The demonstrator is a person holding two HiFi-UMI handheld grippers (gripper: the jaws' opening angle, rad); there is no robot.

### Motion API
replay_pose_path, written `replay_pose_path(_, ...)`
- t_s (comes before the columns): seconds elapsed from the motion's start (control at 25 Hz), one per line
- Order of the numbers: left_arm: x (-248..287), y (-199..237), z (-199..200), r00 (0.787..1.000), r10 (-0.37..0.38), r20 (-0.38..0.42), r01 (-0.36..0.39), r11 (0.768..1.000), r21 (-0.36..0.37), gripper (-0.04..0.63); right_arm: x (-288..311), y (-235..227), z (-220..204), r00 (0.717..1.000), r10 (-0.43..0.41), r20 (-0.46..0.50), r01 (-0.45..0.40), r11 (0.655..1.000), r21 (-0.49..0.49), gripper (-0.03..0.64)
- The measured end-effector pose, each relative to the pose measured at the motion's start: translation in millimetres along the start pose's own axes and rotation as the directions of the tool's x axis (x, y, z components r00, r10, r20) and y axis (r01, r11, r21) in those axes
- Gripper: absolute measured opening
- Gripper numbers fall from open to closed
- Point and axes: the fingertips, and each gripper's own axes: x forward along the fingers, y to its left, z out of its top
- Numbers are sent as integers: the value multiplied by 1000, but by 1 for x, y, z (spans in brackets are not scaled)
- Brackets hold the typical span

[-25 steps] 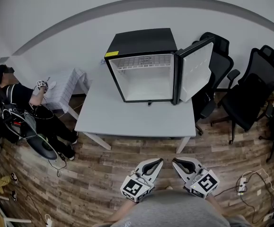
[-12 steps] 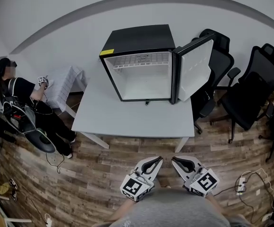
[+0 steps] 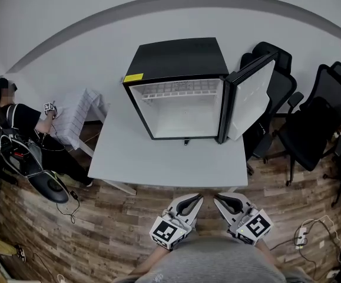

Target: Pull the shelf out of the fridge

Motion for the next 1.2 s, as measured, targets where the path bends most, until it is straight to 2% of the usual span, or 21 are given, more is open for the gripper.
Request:
replay_pose_path(0.36, 11, 49, 2, 1000, -9, -7, 9, 1000, -4, 12, 48, -23, 5, 1000, 11, -14, -11, 1000, -7, 14)
replay_pose_path(0.88, 19, 125, 18, 998, -56, 3, 55, 998, 31, 14, 117, -47, 15, 999, -44, 4, 44, 999, -20, 14)
replay_pose_path(1.2, 27, 149, 18, 996, -94, -6, 95, 995, 38, 14, 136, -65, 10, 995, -94, 14, 94, 996, -3, 14)
